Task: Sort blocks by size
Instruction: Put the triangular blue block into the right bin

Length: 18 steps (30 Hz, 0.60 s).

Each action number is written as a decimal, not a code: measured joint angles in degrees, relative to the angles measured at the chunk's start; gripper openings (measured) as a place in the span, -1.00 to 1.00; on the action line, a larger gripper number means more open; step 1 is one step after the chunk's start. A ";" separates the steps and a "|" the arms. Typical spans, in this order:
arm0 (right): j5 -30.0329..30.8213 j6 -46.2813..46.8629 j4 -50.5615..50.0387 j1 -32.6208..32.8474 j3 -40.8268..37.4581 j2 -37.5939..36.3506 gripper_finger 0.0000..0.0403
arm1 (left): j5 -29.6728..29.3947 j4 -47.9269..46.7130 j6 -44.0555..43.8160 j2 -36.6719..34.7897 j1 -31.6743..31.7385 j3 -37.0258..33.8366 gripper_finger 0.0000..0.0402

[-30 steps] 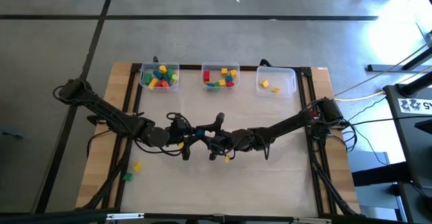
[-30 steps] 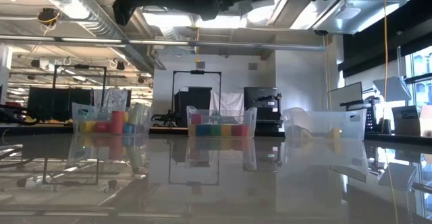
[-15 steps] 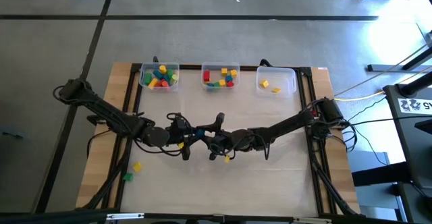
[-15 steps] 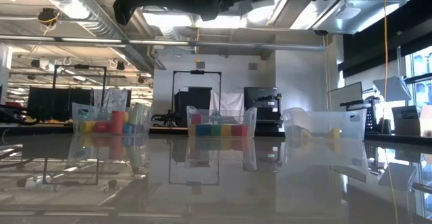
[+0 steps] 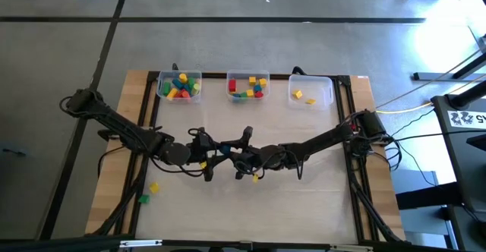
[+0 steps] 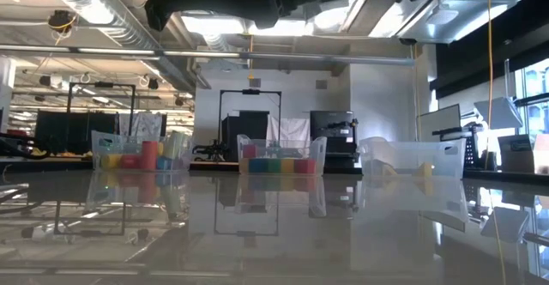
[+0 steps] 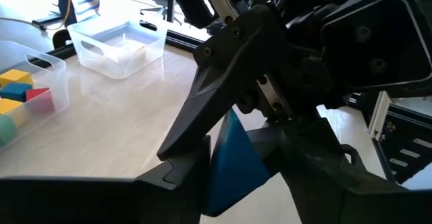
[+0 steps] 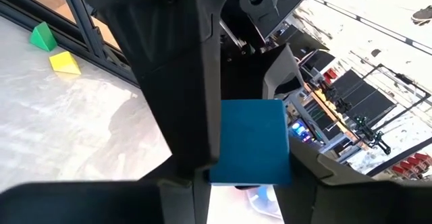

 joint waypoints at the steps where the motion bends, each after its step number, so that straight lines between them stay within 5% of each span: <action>1: -0.02 0.02 -0.02 0.00 0.00 0.00 -0.38 | 0.04 -0.02 0.07 0.00 0.00 0.00 -0.13; 18: -1.42 -0.09 -0.49 0.00 0.02 -0.02 -0.39 | 0.35 -7.90 0.33 -6.31 -2.73 -0.04 -0.15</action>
